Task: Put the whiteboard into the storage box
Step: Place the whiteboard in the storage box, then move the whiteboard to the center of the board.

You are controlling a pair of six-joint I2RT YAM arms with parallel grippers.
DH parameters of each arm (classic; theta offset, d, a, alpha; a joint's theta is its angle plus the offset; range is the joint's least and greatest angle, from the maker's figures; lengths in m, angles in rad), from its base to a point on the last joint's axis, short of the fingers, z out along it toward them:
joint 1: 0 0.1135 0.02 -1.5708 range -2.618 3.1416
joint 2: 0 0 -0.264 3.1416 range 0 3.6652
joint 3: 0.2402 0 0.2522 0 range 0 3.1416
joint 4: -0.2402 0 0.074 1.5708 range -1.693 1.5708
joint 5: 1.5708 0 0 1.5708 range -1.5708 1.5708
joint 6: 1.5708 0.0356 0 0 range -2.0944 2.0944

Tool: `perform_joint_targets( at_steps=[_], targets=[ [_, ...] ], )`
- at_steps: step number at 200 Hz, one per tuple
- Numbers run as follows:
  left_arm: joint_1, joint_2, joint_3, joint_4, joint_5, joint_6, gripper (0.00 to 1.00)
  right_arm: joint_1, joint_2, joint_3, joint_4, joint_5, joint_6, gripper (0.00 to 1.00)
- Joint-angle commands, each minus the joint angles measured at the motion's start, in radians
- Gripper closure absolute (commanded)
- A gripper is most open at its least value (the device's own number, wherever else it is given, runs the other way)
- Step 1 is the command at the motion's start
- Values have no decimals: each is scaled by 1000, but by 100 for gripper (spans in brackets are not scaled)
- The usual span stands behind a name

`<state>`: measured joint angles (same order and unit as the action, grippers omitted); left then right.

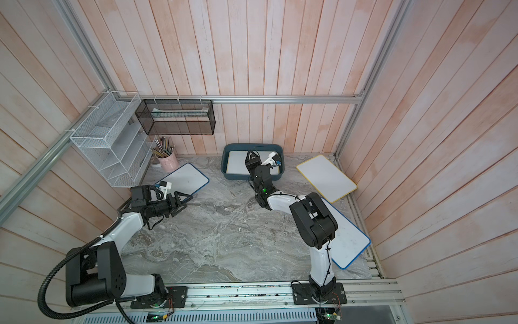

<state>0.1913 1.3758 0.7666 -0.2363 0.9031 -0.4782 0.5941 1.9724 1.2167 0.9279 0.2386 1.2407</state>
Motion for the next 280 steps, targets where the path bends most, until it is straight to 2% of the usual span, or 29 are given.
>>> perform_joint_targets(
  at_steps=[1, 26, 45, 81, 137, 161, 186, 206, 253, 280],
  targets=[
    [7, -21, 15, -43, -52, 48, 23, -11, -7, 30, -172, -311, -139, 64],
    [6, -23, 26, -97, -127, 83, 23, -39, 5, 34, -246, -535, -207, 65],
    [7, -16, 40, -123, -173, 100, 23, -52, -10, 15, -310, -629, -280, 65],
    [7, -29, 80, -179, -314, 134, 22, -55, -61, -18, -450, -734, -489, 65],
    [-14, -40, 132, -238, -607, 120, 23, -64, -111, -73, -611, -845, -699, 65],
    [-66, 0, 163, -214, -740, 126, 23, -64, -134, -96, -679, -875, -793, 65],
    [-110, 87, 257, -229, -868, 170, 23, -63, -141, -100, -765, -895, -910, 65],
    [-130, 144, 341, -231, -941, 217, 23, -65, -165, -158, -704, -902, -888, 65],
    [-127, 292, 441, -137, -1067, 346, 22, -65, -230, -258, -606, -913, -868, 65],
    [-126, 413, 523, -130, -1092, 427, 22, -69, -241, -288, -543, -921, -839, 65]
  ],
)
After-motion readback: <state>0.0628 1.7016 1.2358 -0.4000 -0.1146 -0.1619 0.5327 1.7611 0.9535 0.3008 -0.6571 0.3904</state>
